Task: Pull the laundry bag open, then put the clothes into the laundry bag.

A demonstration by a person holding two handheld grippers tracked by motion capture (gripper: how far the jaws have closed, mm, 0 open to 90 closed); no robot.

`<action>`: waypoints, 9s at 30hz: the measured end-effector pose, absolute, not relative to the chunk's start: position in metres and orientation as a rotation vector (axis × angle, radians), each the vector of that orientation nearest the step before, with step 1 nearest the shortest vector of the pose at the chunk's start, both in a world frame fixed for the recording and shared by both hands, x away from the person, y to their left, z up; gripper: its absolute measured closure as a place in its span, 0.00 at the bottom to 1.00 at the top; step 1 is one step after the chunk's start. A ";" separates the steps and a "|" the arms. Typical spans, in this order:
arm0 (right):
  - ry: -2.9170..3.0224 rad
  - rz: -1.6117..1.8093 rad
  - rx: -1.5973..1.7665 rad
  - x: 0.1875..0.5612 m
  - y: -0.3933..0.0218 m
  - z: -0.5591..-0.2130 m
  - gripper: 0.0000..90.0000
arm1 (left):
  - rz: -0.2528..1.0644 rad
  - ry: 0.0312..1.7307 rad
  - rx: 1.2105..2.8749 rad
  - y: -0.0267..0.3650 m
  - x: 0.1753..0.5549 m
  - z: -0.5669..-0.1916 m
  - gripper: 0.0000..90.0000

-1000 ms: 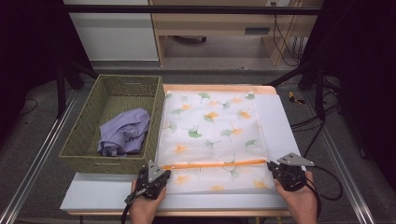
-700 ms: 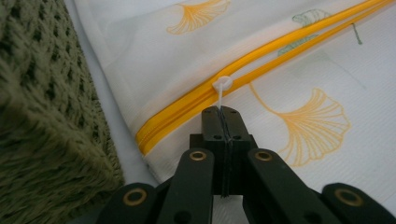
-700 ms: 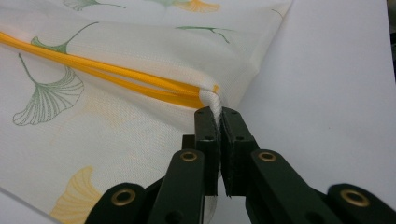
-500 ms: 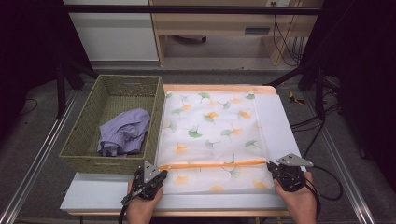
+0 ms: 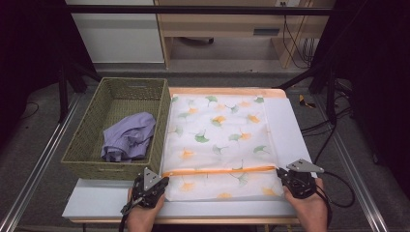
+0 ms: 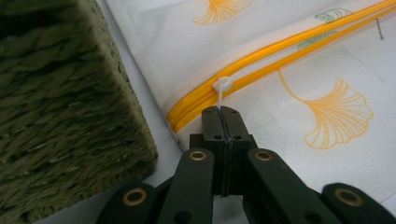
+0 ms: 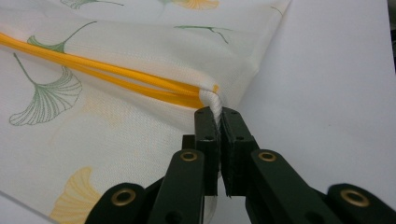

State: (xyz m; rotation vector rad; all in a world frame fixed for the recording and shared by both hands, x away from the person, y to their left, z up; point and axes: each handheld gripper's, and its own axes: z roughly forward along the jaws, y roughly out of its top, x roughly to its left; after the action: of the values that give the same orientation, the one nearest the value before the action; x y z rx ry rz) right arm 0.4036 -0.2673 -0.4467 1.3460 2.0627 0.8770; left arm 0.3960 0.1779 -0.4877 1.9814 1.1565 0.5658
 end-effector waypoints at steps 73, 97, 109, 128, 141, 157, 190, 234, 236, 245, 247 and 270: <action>2.080 0.879 1.368 0.405 -0.270 -0.454 0.96 | 0.558 1.223 1.907 0.192 0.391 -0.490 1.00; 2.099 0.900 1.401 0.406 -0.276 -0.462 0.88 | 0.504 1.232 1.843 0.193 0.391 -0.493 0.99; 2.062 0.908 1.385 0.404 -0.277 -0.462 0.68 | 0.523 1.220 1.825 0.192 0.386 -0.489 0.89; 2.039 0.911 1.269 0.411 -0.253 -0.454 0.22 | 0.510 1.105 1.731 0.179 0.374 -0.465 0.58; 2.200 0.850 1.140 0.421 -0.224 -0.449 0.27 | 0.520 1.071 1.711 0.164 0.375 -0.454 0.30; 2.291 0.897 0.881 0.443 -0.187 -0.422 0.24 | 0.492 0.975 1.853 0.133 0.387 -0.456 0.12; 2.577 0.890 0.666 0.467 -0.127 -0.465 0.47 | 0.481 0.923 1.891 0.146 0.391 -0.454 0.13; 2.660 0.937 0.711 0.474 -0.124 -0.470 0.78 | 0.468 0.918 1.908 0.144 0.392 -0.456 0.14; 2.651 0.921 0.709 0.475 -0.123 -0.470 0.70 | 0.467 0.918 1.907 0.144 0.391 -0.456 0.14; 2.655 0.859 0.710 0.478 -0.118 -0.466 0.50 | 0.464 0.916 1.915 0.143 0.391 -0.457 0.14; 2.665 0.829 0.705 0.480 -0.117 -0.465 0.48 | 0.462 0.914 1.916 0.143 0.391 -0.457 0.14; 2.763 0.833 0.755 0.498 -0.121 -0.463 0.94 | 0.448 0.909 1.922 0.142 0.391 -0.458 0.14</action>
State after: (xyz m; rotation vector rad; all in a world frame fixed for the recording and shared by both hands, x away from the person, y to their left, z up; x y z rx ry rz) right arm 0.4981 -0.1213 -0.4629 0.7548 2.7627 0.8328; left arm 0.3914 0.1423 -0.4577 1.9219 0.9088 0.4479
